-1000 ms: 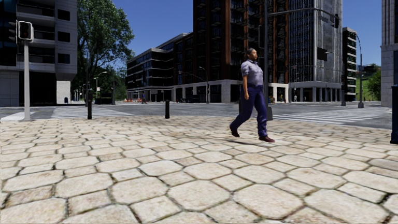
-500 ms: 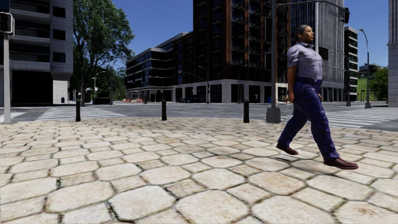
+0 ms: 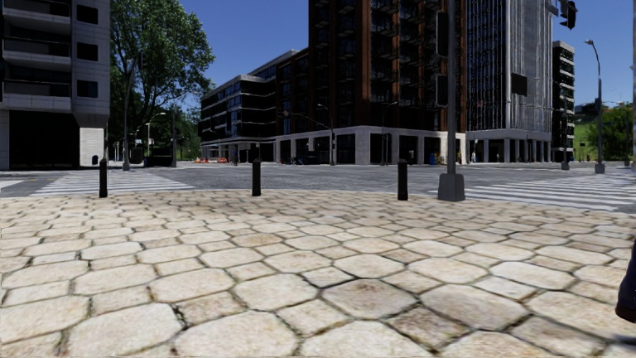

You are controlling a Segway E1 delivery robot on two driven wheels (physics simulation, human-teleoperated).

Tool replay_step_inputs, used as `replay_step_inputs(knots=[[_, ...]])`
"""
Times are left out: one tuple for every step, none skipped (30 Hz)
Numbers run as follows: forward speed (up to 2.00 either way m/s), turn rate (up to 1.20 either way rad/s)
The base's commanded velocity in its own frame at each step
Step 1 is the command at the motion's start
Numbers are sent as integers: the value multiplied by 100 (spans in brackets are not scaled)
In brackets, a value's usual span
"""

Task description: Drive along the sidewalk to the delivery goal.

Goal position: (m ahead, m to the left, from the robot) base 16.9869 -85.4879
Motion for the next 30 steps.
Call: replay_step_inputs(knots=[[132,0],[132,0],[132,-13],[131,-32],[130,-54],[130,-68],[130,-68],[130,-73],[130,-74],[130,-75],[130,-76],[130,-76],[130,-76],[130,-76],[130,-76],[129,-76],[129,-76],[129,-76],[129,-60],[129,-8],[129,0],[129,0],[129,0],[129,0],[129,0],[129,0],[129,0],[129,0],[129,0],[129,0]])
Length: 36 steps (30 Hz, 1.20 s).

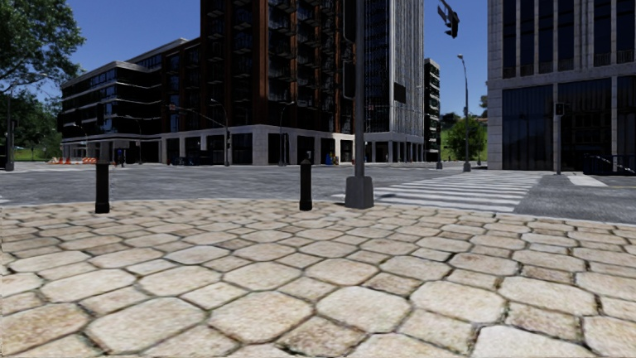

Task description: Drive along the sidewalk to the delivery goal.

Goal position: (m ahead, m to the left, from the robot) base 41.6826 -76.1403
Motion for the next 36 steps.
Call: replay_step_inputs(knots=[[129,0],[129,0],[129,0],[129,0],[129,0],[129,0],[129,-2],[129,-2],[129,-28],[129,-51],[129,-72],[129,-87],[129,-91],[129,-93],[129,-93],[129,-94],[129,-93],[129,-51],[129,-3],[129,-3],[129,0],[129,0],[129,0],[129,0],[129,0],[129,0],[129,0],[129,0],[129,0],[129,0],[129,0],[129,0],[129,0],[129,0],[129,-45],[129,-68]])
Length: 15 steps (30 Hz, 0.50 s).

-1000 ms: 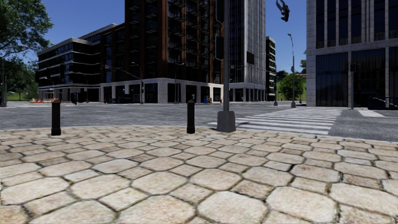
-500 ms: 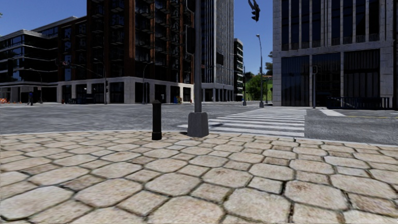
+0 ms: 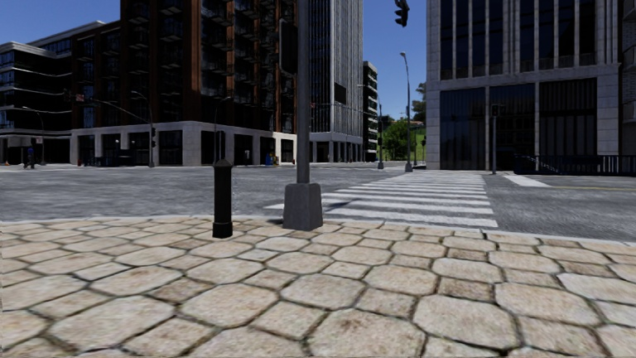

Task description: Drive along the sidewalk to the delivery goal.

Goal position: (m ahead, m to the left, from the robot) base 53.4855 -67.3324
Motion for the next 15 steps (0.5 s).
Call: replay_step_inputs(knots=[[129,-89],[129,-96],[129,-97],[129,-98],[129,-98],[129,-98],[129,-97],[129,0],[129,0],[129,0],[129,0],[129,0],[129,0],[129,0],[129,0]])
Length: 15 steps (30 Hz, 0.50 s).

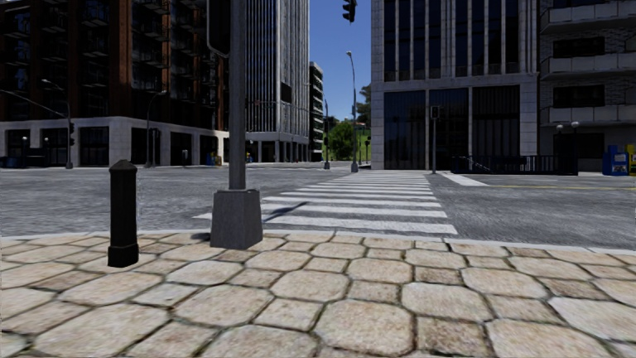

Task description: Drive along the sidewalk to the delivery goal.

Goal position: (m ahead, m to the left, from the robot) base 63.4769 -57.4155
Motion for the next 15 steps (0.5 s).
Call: replay_step_inputs(knots=[[129,-4],[129,-9],[129,-10],[129,-11],[129,-11],[129,-11],[129,-11],[129,-2],[129,0],[129,0],[129,0],[129,0],[129,0],[129,0],[129,-42]])
